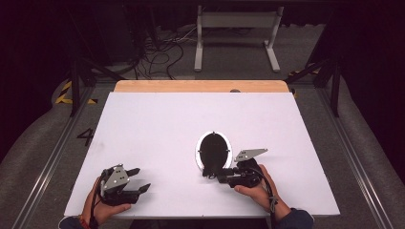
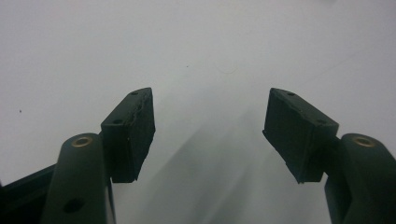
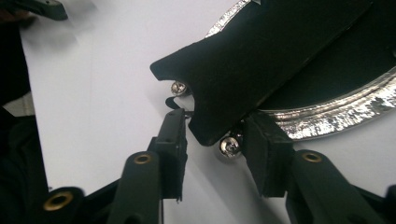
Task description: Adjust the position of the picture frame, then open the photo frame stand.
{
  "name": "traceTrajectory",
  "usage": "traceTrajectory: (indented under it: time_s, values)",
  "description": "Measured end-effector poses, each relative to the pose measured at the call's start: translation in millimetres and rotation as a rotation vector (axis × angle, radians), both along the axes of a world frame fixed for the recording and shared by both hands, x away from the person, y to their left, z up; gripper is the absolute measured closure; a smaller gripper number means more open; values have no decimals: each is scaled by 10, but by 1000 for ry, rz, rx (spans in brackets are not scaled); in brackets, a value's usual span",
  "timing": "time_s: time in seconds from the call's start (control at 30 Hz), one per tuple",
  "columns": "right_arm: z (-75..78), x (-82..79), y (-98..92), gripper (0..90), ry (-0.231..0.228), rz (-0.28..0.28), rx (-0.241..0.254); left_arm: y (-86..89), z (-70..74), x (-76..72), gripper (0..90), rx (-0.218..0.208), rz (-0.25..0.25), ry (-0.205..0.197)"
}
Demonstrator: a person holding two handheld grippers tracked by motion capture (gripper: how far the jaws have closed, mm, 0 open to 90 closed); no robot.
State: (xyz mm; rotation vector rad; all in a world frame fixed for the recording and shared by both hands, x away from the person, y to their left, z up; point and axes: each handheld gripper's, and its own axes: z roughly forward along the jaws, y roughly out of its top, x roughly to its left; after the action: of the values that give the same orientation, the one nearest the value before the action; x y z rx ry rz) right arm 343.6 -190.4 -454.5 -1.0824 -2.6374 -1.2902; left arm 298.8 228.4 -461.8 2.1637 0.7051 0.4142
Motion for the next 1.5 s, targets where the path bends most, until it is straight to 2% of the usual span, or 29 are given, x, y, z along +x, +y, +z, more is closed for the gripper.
traceTrajectory:
  time_s: [0.17,0.3,0.33,0.47,0.53,0.77,0.8,0.93,1.13,1.2,1.33,1.5]
  values:
    - [-3,70,-57,522,49,-22,98,0,-12,2,339,8,3,6]
    - [-3,92,-58,529,61,-27,124,-9,-18,-5,338,15,0,6]
    - [-2,107,-59,541,72,-38,144,-12,-19,-6,337,19,-1,6]
    - [-8,124,-62,551,84,-53,160,-14,-24,-12,335,24,0,8]
    - [-12,141,-68,552,106,-64,188,-14,-30,-14,334,22,1,13]
    - [-39,178,-56,553,158,-86,235,-47,-43,-18,331,44,-13,11]
    - [-44,191,-57,547,167,-97,255,-50,-46,-16,328,44,-8,12]
    - [-47,203,-57,528,181,-117,279,-59,-57,-18,326,52,-9,18]
    - [-88,258,-55,479,243,-168,338,-91,-65,-4,319,68,-19,12]
    - [-91,270,-61,471,258,-176,343,-98,-70,2,315,71,-18,17]
    - [-126,313,-68,487,289,-212,386,-146,-77,35,314,78,-23,21]
    - [-149,368,-65,501,301,-219,404,-250,-64,147,307,86,-36,20]
